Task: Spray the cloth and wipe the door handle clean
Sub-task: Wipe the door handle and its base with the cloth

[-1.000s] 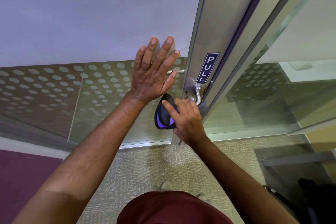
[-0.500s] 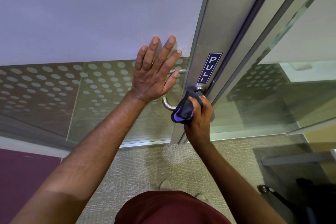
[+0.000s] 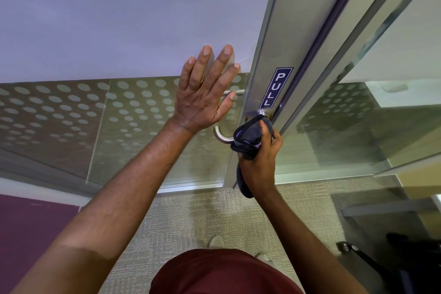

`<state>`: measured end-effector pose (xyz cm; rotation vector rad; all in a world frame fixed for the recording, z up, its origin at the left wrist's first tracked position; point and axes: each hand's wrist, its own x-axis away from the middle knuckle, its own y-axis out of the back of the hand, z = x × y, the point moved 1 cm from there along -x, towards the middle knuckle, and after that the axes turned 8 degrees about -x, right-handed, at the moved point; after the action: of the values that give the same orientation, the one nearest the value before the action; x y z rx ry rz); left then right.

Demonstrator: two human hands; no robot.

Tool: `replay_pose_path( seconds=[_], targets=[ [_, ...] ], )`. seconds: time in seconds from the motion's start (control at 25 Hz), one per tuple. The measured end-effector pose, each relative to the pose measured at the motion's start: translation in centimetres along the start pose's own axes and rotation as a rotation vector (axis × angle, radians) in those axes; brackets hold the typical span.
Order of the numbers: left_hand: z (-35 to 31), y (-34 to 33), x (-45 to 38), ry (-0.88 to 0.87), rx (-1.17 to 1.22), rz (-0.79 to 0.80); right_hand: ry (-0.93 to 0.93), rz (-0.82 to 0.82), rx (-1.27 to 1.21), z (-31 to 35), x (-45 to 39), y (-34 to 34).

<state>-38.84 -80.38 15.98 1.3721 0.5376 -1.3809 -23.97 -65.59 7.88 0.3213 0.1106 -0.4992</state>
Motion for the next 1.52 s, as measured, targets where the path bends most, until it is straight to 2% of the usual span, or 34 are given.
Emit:
replay_pose_path(
  seconds=[0.2, 0.36, 0.44, 0.56, 0.68, 0.88, 1.0, 1.12, 1.32, 1.52],
  targets=[
    [-0.1, 0.1, 0.0, 0.003, 0.000, 0.008, 0.303, 0.098, 0.715, -0.1, 1.6, -0.1],
    [0.0, 0.2, 0.0, 0.002, 0.012, 0.032, 0.428, 0.223, 0.873, 2.1, 2.0, -4.1],
    [0.0, 0.2, -0.1, -0.006, 0.012, 0.035, 0.442, 0.213, 1.007, 3.4, 0.8, -5.3],
    [0.2, 0.3, -0.1, -0.017, 0.009, 0.025, 0.404, 0.312, 1.063, 4.5, -1.7, -5.4],
    [0.1, 0.5, -0.3, -0.020, 0.028, 0.031, 0.380, 0.334, 0.991, 4.7, -3.3, -5.2],
    [0.2, 0.5, -0.2, -0.023, 0.030, 0.033, 0.678, 0.207, 0.790, 0.4, -0.9, -3.1],
    [0.2, 0.4, -0.2, -0.010, 0.032, 0.034, 0.672, 0.241, 0.673, -2.6, 0.8, -0.9],
    [0.1, 0.4, -0.1, -0.018, 0.028, 0.020, 0.441, 0.142, 0.455, -3.5, 1.6, -0.1],
    [0.1, 0.3, -0.1, -0.029, 0.026, 0.006, -0.143, -0.104, -0.272, -1.0, 0.7, -0.5],
    [0.1, 0.1, 0.0, -0.013, 0.020, 0.007, -0.442, -0.169, -0.738, 0.1, -0.5, -0.3]
  ],
)
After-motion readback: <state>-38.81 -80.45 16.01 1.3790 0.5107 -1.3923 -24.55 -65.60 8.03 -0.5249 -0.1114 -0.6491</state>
